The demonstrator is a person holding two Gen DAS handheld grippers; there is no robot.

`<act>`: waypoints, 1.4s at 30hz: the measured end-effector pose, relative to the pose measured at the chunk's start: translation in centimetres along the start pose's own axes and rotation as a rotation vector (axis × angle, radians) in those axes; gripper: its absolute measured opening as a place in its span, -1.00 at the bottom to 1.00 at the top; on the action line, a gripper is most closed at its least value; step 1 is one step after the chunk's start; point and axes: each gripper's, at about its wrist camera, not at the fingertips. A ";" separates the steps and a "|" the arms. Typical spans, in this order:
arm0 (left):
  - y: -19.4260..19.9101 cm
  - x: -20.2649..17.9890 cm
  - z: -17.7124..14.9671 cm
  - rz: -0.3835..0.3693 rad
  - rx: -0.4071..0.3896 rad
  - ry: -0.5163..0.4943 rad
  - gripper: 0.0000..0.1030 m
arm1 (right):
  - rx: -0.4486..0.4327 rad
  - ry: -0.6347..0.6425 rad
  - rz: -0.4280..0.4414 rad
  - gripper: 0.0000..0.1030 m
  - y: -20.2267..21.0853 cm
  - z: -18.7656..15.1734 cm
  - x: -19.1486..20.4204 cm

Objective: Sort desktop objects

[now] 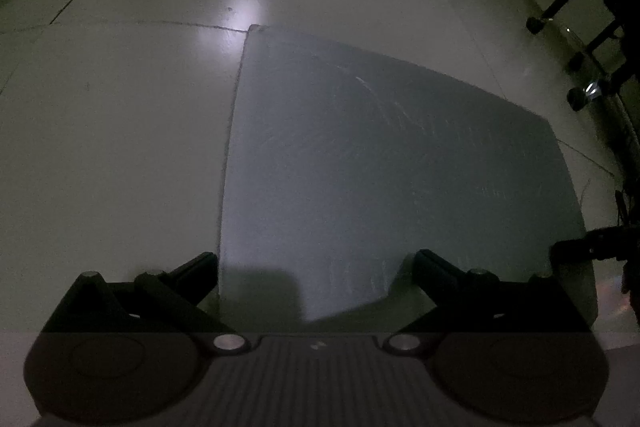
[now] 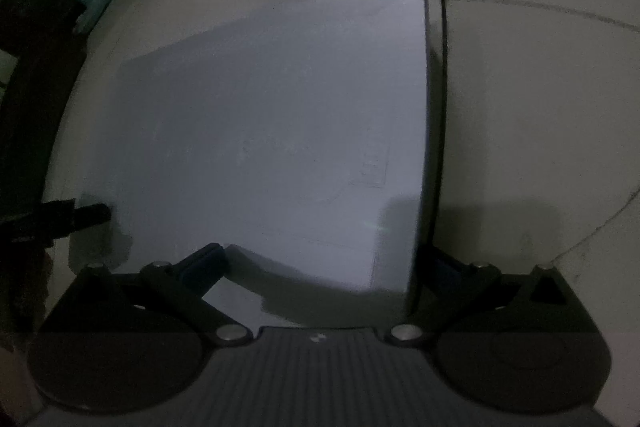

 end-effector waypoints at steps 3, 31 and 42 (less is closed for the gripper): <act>0.3 -0.7 0.0 0.006 0.005 0.005 1.00 | -0.018 0.003 -0.012 1.00 0.5 0.5 0.7; 14.3 -8.3 3.6 0.058 -0.022 -0.061 1.00 | -0.010 -0.064 -0.007 1.00 9.9 4.4 7.6; 21.5 -12.8 -0.3 0.086 -0.017 -0.042 1.00 | 0.036 -0.072 0.009 1.00 15.2 0.8 10.1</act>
Point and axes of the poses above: each gripper's, at about its wrist camera, not at the fingertips, and y roughly against the way its jaws point, x to its left, z to its top, and after that the axes turned 11 degrees about -z, right-handed
